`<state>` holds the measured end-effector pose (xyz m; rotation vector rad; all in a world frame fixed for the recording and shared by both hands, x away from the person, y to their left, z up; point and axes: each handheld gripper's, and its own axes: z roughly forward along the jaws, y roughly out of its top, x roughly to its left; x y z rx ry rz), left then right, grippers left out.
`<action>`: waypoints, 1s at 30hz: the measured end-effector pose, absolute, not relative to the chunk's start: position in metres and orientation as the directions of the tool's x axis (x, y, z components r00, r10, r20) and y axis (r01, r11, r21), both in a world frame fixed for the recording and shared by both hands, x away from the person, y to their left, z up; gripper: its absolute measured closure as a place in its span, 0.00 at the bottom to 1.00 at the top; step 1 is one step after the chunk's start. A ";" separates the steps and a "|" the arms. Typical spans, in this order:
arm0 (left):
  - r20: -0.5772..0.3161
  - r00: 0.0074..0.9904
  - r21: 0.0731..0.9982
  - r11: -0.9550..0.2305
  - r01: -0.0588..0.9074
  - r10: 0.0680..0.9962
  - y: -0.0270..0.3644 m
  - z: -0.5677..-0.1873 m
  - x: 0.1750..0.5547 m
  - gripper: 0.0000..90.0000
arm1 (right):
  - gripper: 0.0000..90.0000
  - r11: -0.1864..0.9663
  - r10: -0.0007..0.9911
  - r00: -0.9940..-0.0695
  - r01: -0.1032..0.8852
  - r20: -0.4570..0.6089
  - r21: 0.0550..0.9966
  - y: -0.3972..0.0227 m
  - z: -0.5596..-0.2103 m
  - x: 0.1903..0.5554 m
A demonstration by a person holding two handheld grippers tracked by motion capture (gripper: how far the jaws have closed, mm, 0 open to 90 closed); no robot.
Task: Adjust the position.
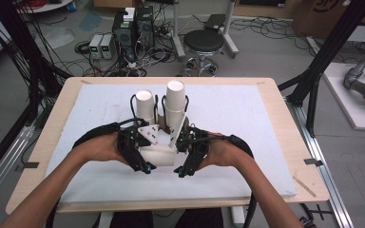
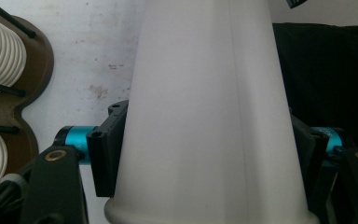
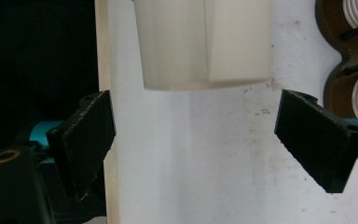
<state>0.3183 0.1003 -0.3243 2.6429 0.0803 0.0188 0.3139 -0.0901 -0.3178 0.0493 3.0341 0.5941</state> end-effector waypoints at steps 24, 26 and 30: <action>-0.020 0.999 0.496 -0.867 0.039 0.034 0.095 -0.328 0.315 0.35 | 0.41 0.905 0.014 -0.999 -0.007 -0.047 0.424 -0.078 -0.321 0.312; -0.021 0.999 0.497 -0.867 0.039 0.033 0.095 -0.327 0.315 0.35 | 0.41 0.904 0.017 -0.999 -0.002 -0.042 0.428 -0.078 -0.320 0.311; -0.024 0.999 0.496 -0.867 0.042 0.034 0.095 -0.328 0.316 0.35 | 0.41 0.903 0.016 -0.999 -0.001 -0.036 0.430 -0.078 -0.320 0.312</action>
